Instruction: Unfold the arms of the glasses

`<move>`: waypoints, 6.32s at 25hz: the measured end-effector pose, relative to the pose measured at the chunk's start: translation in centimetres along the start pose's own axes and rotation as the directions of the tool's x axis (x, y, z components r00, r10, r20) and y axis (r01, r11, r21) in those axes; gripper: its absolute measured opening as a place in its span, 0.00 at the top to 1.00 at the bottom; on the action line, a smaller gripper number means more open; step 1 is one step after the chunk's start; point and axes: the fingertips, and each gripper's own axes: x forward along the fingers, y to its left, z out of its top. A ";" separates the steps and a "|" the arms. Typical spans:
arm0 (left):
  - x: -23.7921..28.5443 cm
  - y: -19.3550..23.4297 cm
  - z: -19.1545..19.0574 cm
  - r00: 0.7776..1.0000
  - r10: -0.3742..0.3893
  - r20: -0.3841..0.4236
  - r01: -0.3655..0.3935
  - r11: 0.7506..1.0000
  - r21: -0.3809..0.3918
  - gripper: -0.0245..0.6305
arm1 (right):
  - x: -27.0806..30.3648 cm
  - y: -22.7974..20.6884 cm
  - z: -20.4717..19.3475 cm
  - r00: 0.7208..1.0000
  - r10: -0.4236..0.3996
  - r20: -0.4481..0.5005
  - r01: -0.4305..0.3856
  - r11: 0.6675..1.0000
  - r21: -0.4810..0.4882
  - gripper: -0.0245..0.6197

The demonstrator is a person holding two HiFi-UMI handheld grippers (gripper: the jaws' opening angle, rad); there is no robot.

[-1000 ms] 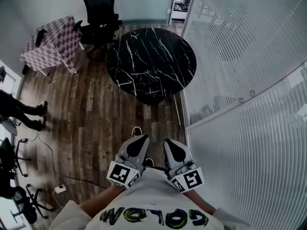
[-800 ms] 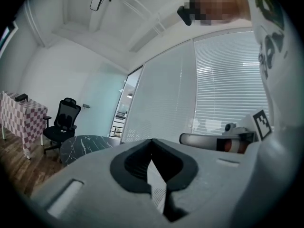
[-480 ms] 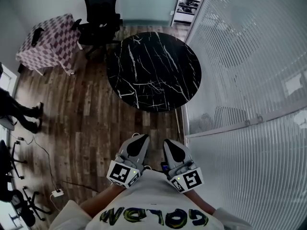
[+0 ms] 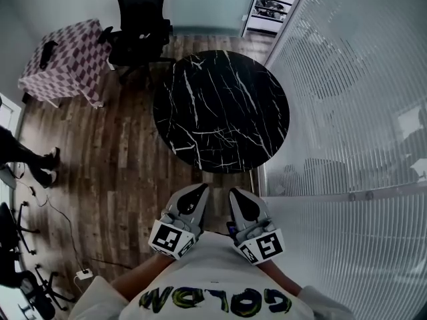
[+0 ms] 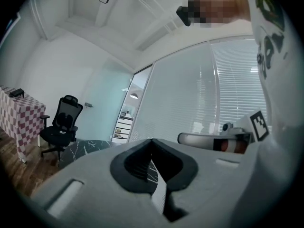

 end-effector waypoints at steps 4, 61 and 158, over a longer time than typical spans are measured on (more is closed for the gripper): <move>1.5 2.9 0.8 1.000 -0.007 0.000 0.007 1.000 0.002 0.96 | 3.5 -0.4 0.4 1.000 0.011 -0.003 -0.011 1.000 -0.016 0.96; 11.3 2.9 -4.1 0.982 -0.018 -0.185 0.002 0.996 -0.088 0.96 | 6.6 -11.0 -3.2 0.989 0.027 -0.148 -0.023 0.999 0.027 0.96; 24.7 20.9 -31.5 0.850 -0.162 -0.501 -0.198 0.783 -0.589 0.95 | 22.9 -21.6 -34.6 0.790 0.438 -0.430 -0.038 0.734 0.678 0.95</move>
